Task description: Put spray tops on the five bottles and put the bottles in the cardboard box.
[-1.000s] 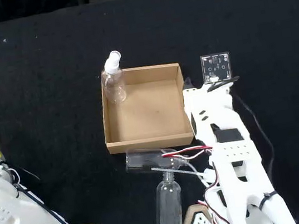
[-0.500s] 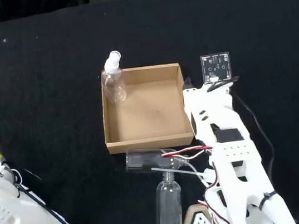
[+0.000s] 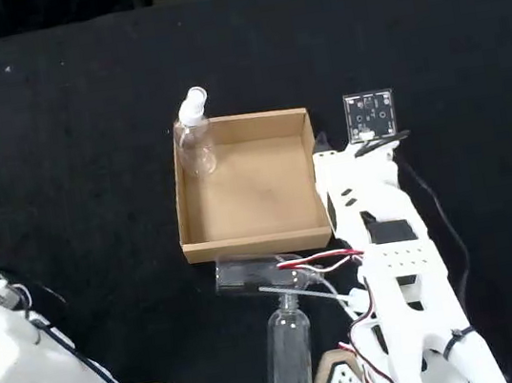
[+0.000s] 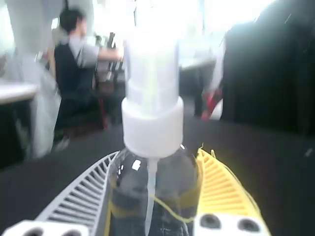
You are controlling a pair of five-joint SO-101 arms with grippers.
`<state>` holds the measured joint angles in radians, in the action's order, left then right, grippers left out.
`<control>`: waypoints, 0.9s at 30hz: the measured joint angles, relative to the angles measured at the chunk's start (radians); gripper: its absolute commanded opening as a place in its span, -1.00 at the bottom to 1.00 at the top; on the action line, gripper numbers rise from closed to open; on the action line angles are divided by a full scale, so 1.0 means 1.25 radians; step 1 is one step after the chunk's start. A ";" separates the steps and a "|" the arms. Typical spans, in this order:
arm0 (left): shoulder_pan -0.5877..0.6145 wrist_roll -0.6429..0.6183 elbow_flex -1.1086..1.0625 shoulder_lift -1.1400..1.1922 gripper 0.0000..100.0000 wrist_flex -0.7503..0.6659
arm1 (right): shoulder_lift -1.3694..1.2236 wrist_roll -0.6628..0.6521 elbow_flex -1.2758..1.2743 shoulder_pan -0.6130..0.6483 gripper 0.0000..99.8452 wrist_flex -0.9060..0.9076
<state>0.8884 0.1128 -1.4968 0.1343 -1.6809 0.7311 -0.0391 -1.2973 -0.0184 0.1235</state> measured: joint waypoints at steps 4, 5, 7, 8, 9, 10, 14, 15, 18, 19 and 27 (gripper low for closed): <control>-0.080 0.045 -0.061 -0.156 -0.95 0.022 | 0.000 0.000 0.000 0.000 -0.72 0.000; -0.109 0.060 -0.086 -0.200 -0.94 0.037 | 0.000 0.000 0.000 0.000 -0.72 0.000; -0.166 0.082 -0.129 -0.288 -0.94 0.066 | 0.000 0.000 0.000 0.000 -0.72 0.000; -0.191 0.087 -0.129 -0.330 -0.94 0.087 | 0.000 0.000 0.000 0.000 -0.72 0.000; -0.214 0.087 -0.129 -0.373 -0.94 0.112 | 0.000 0.000 0.000 0.000 -0.72 0.000; -0.231 0.087 -0.128 -0.415 -0.94 0.141 | 0.000 0.000 0.000 0.000 -0.72 0.000; -0.303 0.061 -0.128 -0.559 -0.94 0.311 | 0.000 0.000 0.000 0.000 -0.72 0.000; -0.320 0.048 -0.128 -0.592 -0.94 0.357 | 0.000 0.000 0.000 0.000 -0.72 0.000; -0.373 0.001 -0.128 -0.694 -0.94 0.501 | 0.000 0.000 0.000 0.000 -0.72 0.000; -0.392 -0.015 -0.124 -0.725 -0.94 0.535 | 0.000 0.000 0.000 0.000 -0.72 0.000; -0.584 -0.070 -0.131 -0.991 -0.94 0.776 | 0.000 0.000 0.000 0.000 -0.72 0.000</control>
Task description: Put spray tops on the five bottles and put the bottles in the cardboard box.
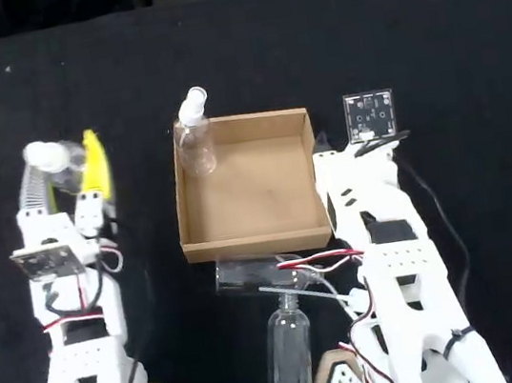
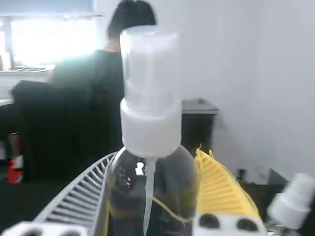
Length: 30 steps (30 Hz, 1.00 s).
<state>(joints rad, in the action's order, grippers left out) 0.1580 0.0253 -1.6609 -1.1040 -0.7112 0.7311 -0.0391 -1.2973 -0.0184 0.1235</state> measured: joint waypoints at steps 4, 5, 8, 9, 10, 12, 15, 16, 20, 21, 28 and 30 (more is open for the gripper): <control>-0.070 0.000 -0.006 -0.110 -0.94 0.113 | 0.000 0.000 0.000 0.000 -0.72 0.000; -0.087 0.000 -0.007 -0.135 -0.94 0.141 | 0.000 0.000 0.000 0.000 -0.72 0.000; -0.139 0.000 -0.012 -0.206 -0.94 0.223 | 0.000 0.000 0.000 0.000 -0.72 0.000; -0.152 0.000 -0.014 -0.227 -0.94 0.252 | 0.000 0.000 0.000 0.000 -0.72 0.000; -0.167 0.000 -0.015 -0.245 -0.94 0.285 | 0.000 0.000 0.000 0.000 -0.72 0.000; -0.204 0.000 -0.015 -0.277 -0.94 0.344 | 0.000 0.000 0.000 0.000 -0.72 0.000; -0.243 0.000 -0.015 -0.308 -0.94 0.387 | 0.000 0.000 0.000 0.000 -0.72 0.000; -0.255 0.000 -0.015 -0.311 -0.94 0.390 | 0.000 0.000 0.000 0.000 -0.72 0.000; -0.298 0.000 -0.015 -0.311 -0.94 0.394 | 0.000 0.000 0.000 0.000 -0.72 0.000; -0.303 0.000 -0.011 -0.306 -0.94 0.394 | 0.000 0.000 0.000 0.000 -0.72 0.000; -0.311 0.000 0.069 -0.139 -0.94 0.390 | 0.000 0.000 0.000 0.000 -0.72 0.000; -0.312 0.000 0.080 -0.069 -0.94 0.338 | 0.000 0.000 0.000 0.000 -0.72 0.000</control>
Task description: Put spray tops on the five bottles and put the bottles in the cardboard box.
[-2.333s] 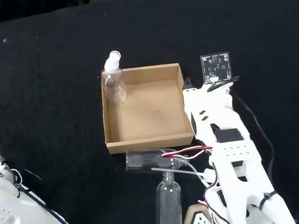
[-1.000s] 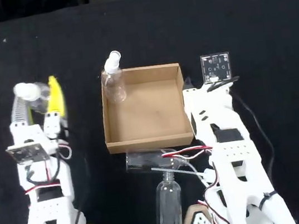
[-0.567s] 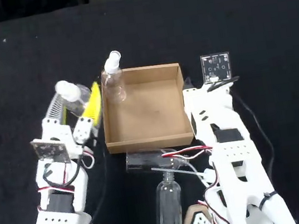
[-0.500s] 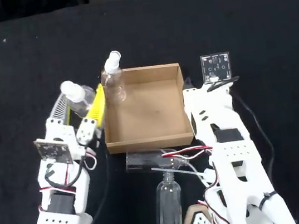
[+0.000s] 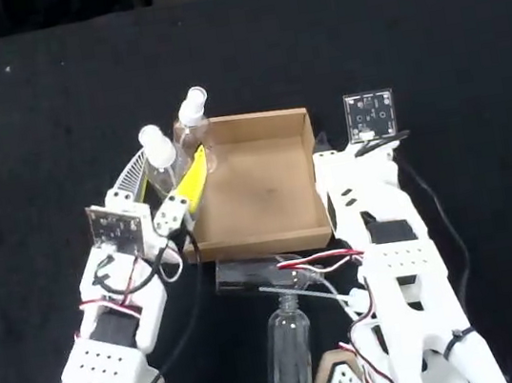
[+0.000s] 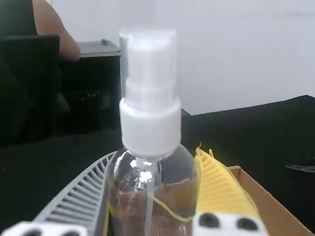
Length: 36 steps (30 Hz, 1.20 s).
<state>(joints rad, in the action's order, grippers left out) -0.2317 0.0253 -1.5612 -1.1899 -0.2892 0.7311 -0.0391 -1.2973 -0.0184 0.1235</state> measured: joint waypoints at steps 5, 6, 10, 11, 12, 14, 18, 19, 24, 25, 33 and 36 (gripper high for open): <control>-0.012 0.000 0.005 0.166 -0.94 -0.198 | 0.000 0.000 0.000 0.000 -0.72 0.000; -0.018 0.000 0.009 0.195 -0.94 -0.209 | 0.000 0.000 0.000 0.000 -0.72 0.000; -0.021 -0.009 0.036 0.296 -0.94 -0.227 | 0.000 0.000 0.000 0.000 -0.72 0.000; -0.021 -0.021 0.044 0.314 -0.94 -0.228 | 0.000 0.000 0.000 0.000 -0.72 0.000; -0.021 -0.034 0.055 0.330 -0.94 -0.230 | 0.000 0.000 0.000 0.000 -0.72 0.000; -0.021 -0.050 0.076 0.355 -0.94 -0.230 | 0.000 0.000 0.000 0.000 -0.72 0.000; -0.021 -0.059 0.096 0.396 -0.94 -0.230 | 0.000 0.000 0.000 0.000 -0.72 0.000; -0.021 -0.059 0.096 0.408 -0.94 -0.239 | 0.000 0.000 0.000 0.000 -0.72 0.000; -0.021 -0.058 0.097 0.476 -0.94 -0.356 | 0.000 0.000 0.000 0.000 -0.72 0.000; -0.021 -0.050 0.097 0.497 -0.94 -0.382 | 0.000 0.000 0.000 0.000 -0.72 0.000; -0.021 -0.041 0.097 0.675 -0.94 -0.536 | 0.000 0.000 0.000 0.000 -0.72 0.000; -0.021 -0.041 0.097 0.718 -0.94 -0.565 | 0.000 0.000 0.000 0.000 -0.72 0.000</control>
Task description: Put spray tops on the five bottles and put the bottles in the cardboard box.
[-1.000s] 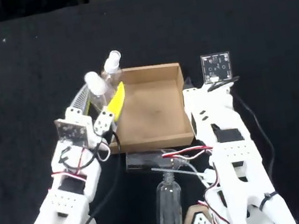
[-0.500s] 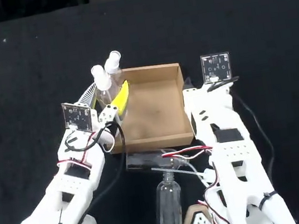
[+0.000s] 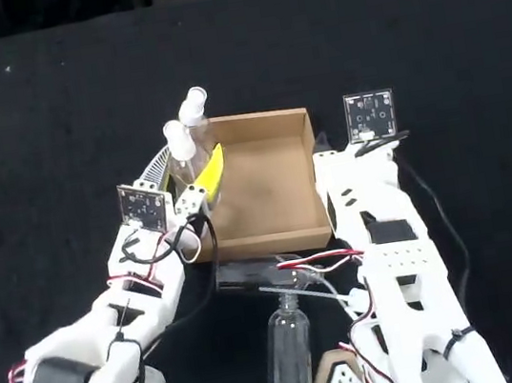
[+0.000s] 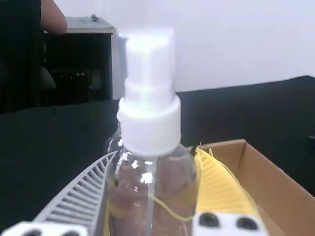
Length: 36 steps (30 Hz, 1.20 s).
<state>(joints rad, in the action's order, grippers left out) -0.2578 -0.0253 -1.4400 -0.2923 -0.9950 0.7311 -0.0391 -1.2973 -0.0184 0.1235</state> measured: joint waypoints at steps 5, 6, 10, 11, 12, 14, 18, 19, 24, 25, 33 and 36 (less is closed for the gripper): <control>0.001 0.000 0.011 0.061 -0.94 -0.007 | 0.000 0.000 0.000 0.000 -0.72 0.000; 0.002 0.000 0.020 0.074 -0.94 -0.007 | 0.000 0.000 0.000 0.000 -0.72 0.000; 0.007 -0.001 0.034 0.110 -0.94 -0.011 | 0.000 0.000 0.000 0.000 -0.72 0.000; 0.007 -0.001 0.036 0.113 -0.94 -0.011 | 0.000 0.000 0.000 0.000 -0.72 0.000; 0.007 -0.001 0.039 0.117 -0.94 -0.011 | 0.000 0.000 0.000 0.000 -0.72 0.000; 0.007 -0.001 0.039 0.122 -0.94 -0.011 | 0.000 0.000 0.000 0.000 -0.72 0.000; 0.007 -0.001 0.039 0.124 -0.94 -0.011 | 0.000 0.000 0.000 0.000 -0.72 0.000; 0.007 -0.001 0.039 0.124 -0.94 -0.011 | 0.000 0.000 0.000 0.000 -0.72 0.000; 0.007 -0.001 0.039 0.124 -0.93 -0.011 | 0.000 0.000 0.000 0.000 -0.72 0.000; 0.007 -0.001 0.039 0.124 -0.90 -0.011 | 0.000 0.000 0.000 0.000 -0.72 0.000; 0.007 0.000 0.038 0.126 -0.45 -0.011 | 0.000 0.000 0.000 0.000 -0.72 0.000; 0.009 0.000 0.018 0.126 -0.45 -0.011 | 0.000 0.000 0.000 0.000 -0.72 0.000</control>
<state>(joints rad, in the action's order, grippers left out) -0.2470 -0.0253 -1.4170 -0.1343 -1.0088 0.7311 -0.0391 -1.2973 -0.0184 0.1235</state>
